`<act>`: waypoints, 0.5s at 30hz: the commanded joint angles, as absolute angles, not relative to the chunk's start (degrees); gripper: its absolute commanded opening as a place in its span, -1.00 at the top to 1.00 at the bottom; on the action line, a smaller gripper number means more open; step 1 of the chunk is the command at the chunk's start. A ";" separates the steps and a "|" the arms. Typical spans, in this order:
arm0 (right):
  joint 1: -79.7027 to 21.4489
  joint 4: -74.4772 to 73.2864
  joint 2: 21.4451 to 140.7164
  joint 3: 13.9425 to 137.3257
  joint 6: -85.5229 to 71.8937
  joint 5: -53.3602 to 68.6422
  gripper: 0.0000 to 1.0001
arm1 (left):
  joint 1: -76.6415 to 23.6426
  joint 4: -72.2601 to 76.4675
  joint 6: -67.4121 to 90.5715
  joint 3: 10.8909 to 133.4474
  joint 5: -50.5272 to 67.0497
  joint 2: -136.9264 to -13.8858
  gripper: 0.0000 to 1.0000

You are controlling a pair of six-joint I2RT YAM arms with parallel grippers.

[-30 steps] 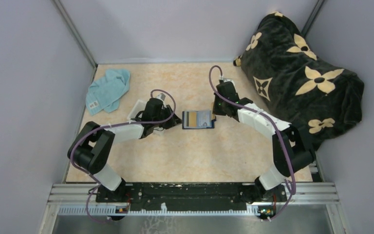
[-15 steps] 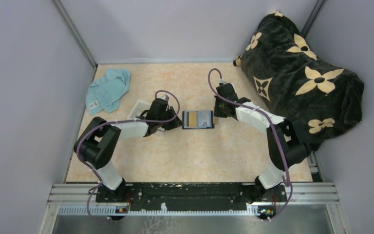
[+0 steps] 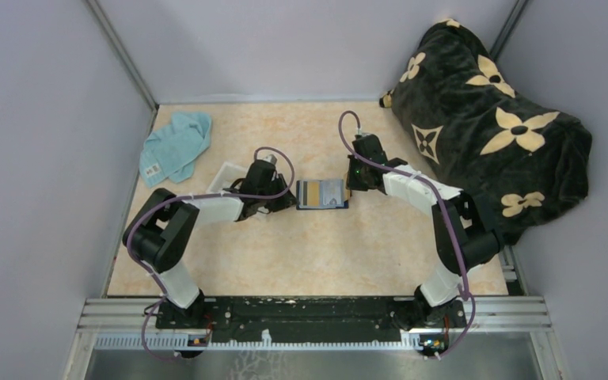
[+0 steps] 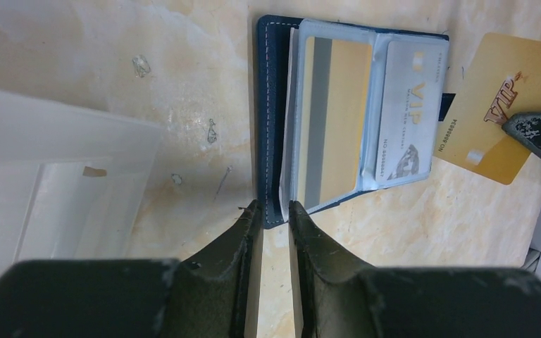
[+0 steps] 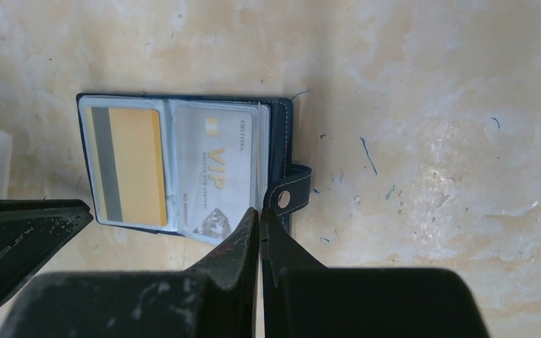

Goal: Put the credit cards into the card holder
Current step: Turn over the card slot in the card holder.

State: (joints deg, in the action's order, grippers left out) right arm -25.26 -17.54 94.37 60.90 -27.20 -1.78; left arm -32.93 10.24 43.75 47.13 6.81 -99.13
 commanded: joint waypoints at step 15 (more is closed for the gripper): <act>-24.20 -13.40 94.14 60.75 -28.20 0.57 1.00 | -34.08 9.14 42.64 49.36 5.19 -100.75 0.48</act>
State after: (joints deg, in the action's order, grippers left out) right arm -25.19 -15.99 94.37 60.75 -27.35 -0.58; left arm -33.69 9.93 43.64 47.24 6.00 -99.77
